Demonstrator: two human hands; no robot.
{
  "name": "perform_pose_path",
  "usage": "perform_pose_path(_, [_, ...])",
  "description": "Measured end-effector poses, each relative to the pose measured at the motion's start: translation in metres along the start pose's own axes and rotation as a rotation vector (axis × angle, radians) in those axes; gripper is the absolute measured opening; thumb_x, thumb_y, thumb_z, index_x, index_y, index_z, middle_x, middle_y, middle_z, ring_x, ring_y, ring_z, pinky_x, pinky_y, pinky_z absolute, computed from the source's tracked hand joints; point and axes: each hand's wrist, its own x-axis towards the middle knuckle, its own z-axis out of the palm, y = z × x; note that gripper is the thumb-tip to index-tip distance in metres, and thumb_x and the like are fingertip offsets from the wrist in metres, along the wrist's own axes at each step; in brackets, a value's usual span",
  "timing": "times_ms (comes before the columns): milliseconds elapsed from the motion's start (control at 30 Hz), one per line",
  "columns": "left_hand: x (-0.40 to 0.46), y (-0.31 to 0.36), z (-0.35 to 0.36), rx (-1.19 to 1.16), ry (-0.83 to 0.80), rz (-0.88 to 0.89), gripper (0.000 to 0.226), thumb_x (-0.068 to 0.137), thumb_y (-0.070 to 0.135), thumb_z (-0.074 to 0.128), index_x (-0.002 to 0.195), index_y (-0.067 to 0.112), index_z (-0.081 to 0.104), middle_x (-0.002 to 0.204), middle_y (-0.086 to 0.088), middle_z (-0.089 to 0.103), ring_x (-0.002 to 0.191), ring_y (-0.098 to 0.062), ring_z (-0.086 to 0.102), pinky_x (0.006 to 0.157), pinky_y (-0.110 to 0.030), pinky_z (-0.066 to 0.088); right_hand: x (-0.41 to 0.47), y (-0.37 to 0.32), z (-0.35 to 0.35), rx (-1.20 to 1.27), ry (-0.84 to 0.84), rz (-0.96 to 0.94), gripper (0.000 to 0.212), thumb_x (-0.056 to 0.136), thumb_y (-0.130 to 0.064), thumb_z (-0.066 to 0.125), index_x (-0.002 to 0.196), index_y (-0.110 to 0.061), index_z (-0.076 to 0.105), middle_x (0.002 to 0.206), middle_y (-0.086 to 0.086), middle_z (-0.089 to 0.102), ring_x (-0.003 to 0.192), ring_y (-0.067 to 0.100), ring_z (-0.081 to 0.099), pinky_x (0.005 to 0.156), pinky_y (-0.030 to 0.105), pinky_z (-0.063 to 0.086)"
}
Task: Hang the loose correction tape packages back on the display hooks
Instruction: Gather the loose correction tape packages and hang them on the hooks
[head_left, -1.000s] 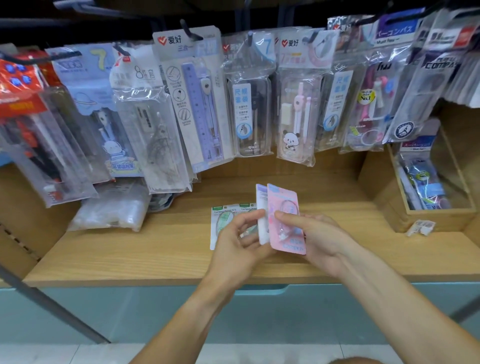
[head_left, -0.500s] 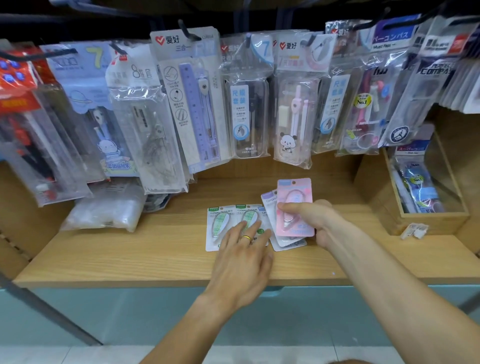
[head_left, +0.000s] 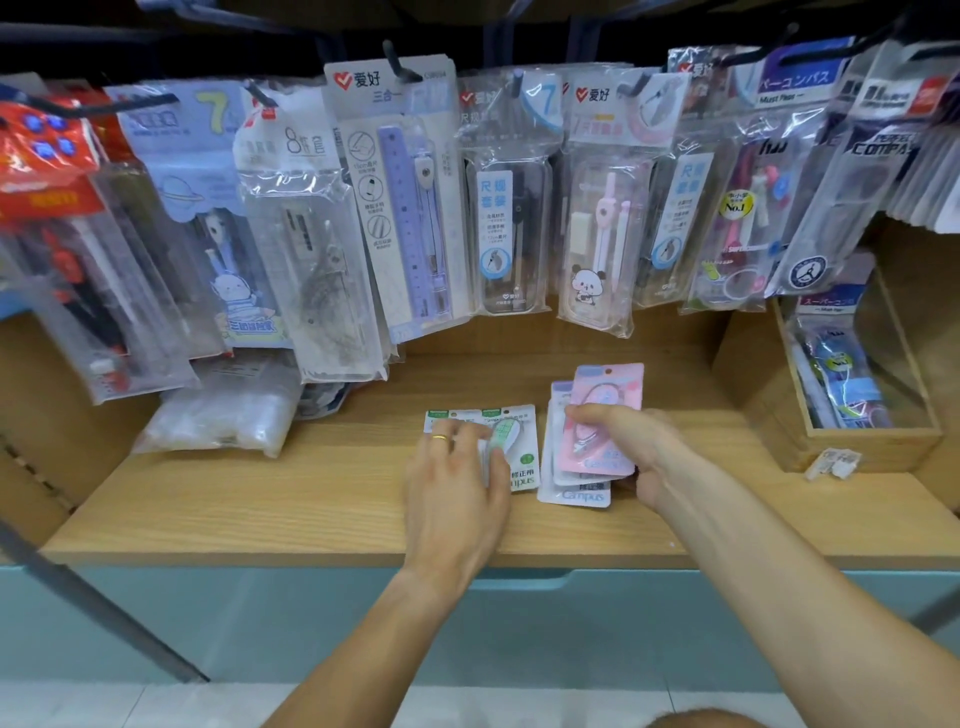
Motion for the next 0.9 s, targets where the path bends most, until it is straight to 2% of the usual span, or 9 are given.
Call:
perform_pose_path(33, [0.003,0.000,-0.001,0.093,0.016,-0.098,0.038,0.099,0.048,0.055,0.123,0.021,0.067,0.123,-0.008,0.062,0.106,-0.031,0.059,0.085,-0.043,0.047,0.000,0.000,-0.004,0.041,0.014,-0.011,0.052,0.074,-0.015,0.090,0.119,-0.011,0.064,0.092,0.009,0.078,0.069,0.022,0.075,0.054,0.029,0.055])
perform_pose_path(100, [0.009,0.001,-0.001,0.229,-0.138,-0.250,0.064,0.094,0.073,0.047,0.139,0.028,0.057,0.140,-0.012,0.052,0.120,-0.032,0.051,0.093,-0.047,0.043,0.000,-0.001,-0.008,0.115,0.022,-0.025,0.049,0.076,-0.014,0.087,0.119,-0.012,0.064,0.093,0.010,0.078,0.070,0.024,0.076,0.058,0.033,0.058])
perform_pose_path(200, [0.014,0.008,0.003,0.286,-0.308,-0.251,0.080,0.086,0.087,0.040,0.148,0.038,0.050,0.154,-0.013,0.038,0.136,-0.030,0.039,0.103,-0.048,0.036,-0.001,-0.001,-0.005,0.173,0.010,-0.033,0.040,0.077,-0.015,0.086,0.113,-0.013,0.069,0.093,0.010,0.079,0.075,0.026,0.077,0.069,0.040,0.062])
perform_pose_path(300, [0.020,0.016,0.005,0.288,-0.327,-0.242,0.074,0.085,0.084,0.047,0.143,0.039,0.056,0.154,-0.012,0.037,0.138,-0.030,0.036,0.105,-0.047,0.036,-0.002,0.003,-0.001,0.238,-0.015,-0.028,0.032,0.080,-0.014,0.084,0.109,-0.015,0.070,0.095,0.010,0.079,0.078,0.027,0.077,0.076,0.044,0.063])
perform_pose_path(400, [0.025,0.020,0.005,0.216,-0.334,-0.272,0.058,0.090,0.071,0.058,0.138,0.037,0.062,0.153,-0.010,0.042,0.138,-0.030,0.039,0.107,-0.046,0.036,0.000,0.009,-0.001,0.273,-0.041,-0.003,0.037,0.079,-0.016,0.084,0.114,-0.015,0.071,0.097,0.010,0.080,0.088,0.030,0.077,0.087,0.050,0.061])
perform_pose_path(533, [0.024,0.015,0.007,-0.006,-0.283,-0.309,0.050,0.088,0.060,0.068,0.132,0.036,0.068,0.161,-0.010,0.042,0.148,-0.028,0.037,0.119,-0.044,0.030,-0.001,0.012,-0.003,0.342,-0.094,0.019,0.035,0.082,-0.015,0.082,0.115,-0.013,0.072,0.101,0.011,0.080,0.092,0.029,0.077,0.078,0.043,0.061])
perform_pose_path(633, [0.022,0.015,0.008,-0.128,-0.276,-0.283,0.047,0.091,0.055,0.068,0.131,0.031,0.066,0.165,-0.013,0.038,0.157,-0.031,0.021,0.126,-0.052,0.018,-0.004,0.010,-0.005,0.398,-0.158,0.045,0.010,0.089,-0.013,0.074,0.099,-0.014,0.072,0.090,0.009,0.080,0.080,0.027,0.076,0.074,0.042,0.060])
perform_pose_path(733, [0.020,0.017,0.004,-0.141,-0.367,-0.303,0.043,0.095,0.054,0.063,0.130,0.031,0.059,0.172,-0.015,0.021,0.161,-0.035,0.002,0.128,-0.059,-0.001,-0.006,0.010,-0.007,0.424,-0.160,0.054,0.003,0.091,-0.013,0.071,0.092,-0.015,0.070,0.082,0.008,0.077,0.076,0.027,0.073,0.074,0.042,0.060])
perform_pose_path(900, [0.017,0.024,0.001,0.005,-0.597,-0.248,0.044,0.102,0.060,0.045,0.138,0.033,0.045,0.172,-0.025,-0.010,0.157,-0.042,-0.024,0.122,-0.064,-0.017,-0.007,0.009,-0.011,0.427,-0.113,0.039,0.021,0.085,-0.012,0.076,0.105,-0.015,0.071,0.104,0.014,0.078,0.087,0.033,0.074,0.080,0.047,0.061])
